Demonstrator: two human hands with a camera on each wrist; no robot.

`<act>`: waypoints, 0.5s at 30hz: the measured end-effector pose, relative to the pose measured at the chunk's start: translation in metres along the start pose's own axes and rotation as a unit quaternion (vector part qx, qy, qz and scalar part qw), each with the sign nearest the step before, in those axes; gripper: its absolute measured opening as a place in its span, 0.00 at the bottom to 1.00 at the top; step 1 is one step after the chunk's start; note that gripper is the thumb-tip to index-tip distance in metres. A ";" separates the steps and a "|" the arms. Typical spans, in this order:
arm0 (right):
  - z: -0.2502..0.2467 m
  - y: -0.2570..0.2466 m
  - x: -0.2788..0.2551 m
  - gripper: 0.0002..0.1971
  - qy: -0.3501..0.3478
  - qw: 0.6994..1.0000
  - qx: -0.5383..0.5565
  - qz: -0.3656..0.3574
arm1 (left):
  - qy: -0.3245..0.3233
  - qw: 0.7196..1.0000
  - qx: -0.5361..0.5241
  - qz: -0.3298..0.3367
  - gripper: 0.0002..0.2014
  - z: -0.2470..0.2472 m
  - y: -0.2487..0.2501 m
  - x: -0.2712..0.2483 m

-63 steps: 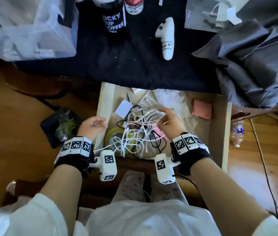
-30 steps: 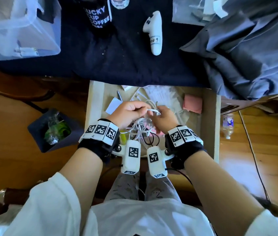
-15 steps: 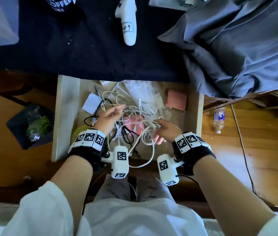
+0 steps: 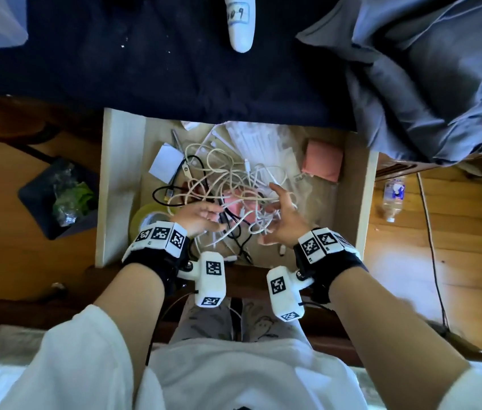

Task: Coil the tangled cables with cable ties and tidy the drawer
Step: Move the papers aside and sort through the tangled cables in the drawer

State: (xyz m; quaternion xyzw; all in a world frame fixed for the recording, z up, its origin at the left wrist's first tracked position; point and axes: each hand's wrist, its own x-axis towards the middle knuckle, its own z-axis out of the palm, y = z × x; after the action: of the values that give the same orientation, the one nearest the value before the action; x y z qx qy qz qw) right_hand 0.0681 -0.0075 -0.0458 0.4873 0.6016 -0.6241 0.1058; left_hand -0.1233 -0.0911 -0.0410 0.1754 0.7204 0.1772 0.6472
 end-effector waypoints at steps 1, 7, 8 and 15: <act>0.003 -0.001 -0.001 0.55 0.006 1.000 0.013 0.004 | -0.036 0.998 0.044 -0.010 0.40 0.000 -0.003 0.002; 0.010 -0.004 -0.003 0.49 0.046 0.995 0.089 0.030 | -0.097 0.994 0.048 0.024 0.22 0.005 0.004 -0.001; 0.010 -0.005 -0.004 0.50 0.053 0.994 0.095 0.031 | -0.040 0.998 0.027 0.048 0.19 0.000 0.005 -0.002; 0.015 -0.013 -0.004 0.49 0.077 0.997 0.009 0.027 | 0.174 0.976 -0.067 0.115 0.05 -0.041 -0.001 -0.009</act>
State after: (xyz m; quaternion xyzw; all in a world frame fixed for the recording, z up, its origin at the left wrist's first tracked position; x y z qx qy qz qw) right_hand 0.0530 -0.0187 -0.0376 0.5511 0.5891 -0.5866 0.0716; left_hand -0.1630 -0.0974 -0.0297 0.1797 0.7834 0.3266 0.4973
